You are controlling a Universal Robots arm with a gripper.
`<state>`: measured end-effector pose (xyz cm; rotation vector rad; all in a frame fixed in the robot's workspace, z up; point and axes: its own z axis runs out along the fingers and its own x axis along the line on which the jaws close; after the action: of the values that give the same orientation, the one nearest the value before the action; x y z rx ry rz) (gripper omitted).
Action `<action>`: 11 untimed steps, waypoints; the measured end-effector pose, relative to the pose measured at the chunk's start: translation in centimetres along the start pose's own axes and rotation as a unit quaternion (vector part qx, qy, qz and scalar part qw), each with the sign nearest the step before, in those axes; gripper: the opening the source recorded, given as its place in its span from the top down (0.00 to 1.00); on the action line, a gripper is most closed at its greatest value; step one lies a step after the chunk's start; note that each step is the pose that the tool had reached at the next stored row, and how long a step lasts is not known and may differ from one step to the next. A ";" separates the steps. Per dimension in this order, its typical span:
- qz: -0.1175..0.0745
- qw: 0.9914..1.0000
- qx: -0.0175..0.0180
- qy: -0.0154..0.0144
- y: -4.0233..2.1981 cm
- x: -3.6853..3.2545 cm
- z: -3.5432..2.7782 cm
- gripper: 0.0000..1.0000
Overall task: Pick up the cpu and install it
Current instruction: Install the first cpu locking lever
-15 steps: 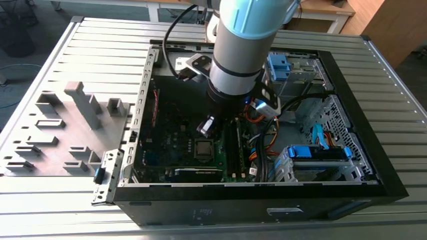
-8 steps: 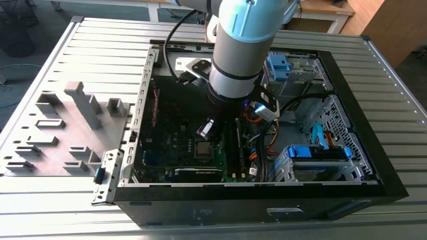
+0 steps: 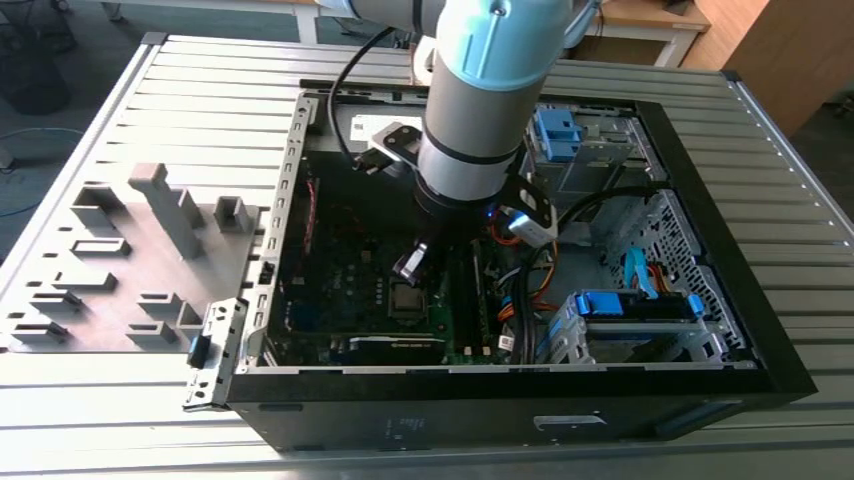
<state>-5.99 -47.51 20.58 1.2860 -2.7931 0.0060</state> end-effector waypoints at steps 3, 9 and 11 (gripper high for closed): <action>0.000 1.000 0.001 0.001 -0.01 0.03 0.14 0.89; 0.000 1.000 0.002 0.003 -0.15 0.22 0.36 0.89; 0.000 1.000 0.003 0.003 -0.23 0.32 0.40 0.89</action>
<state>-6.04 -47.92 20.20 1.2838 -2.7898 0.0187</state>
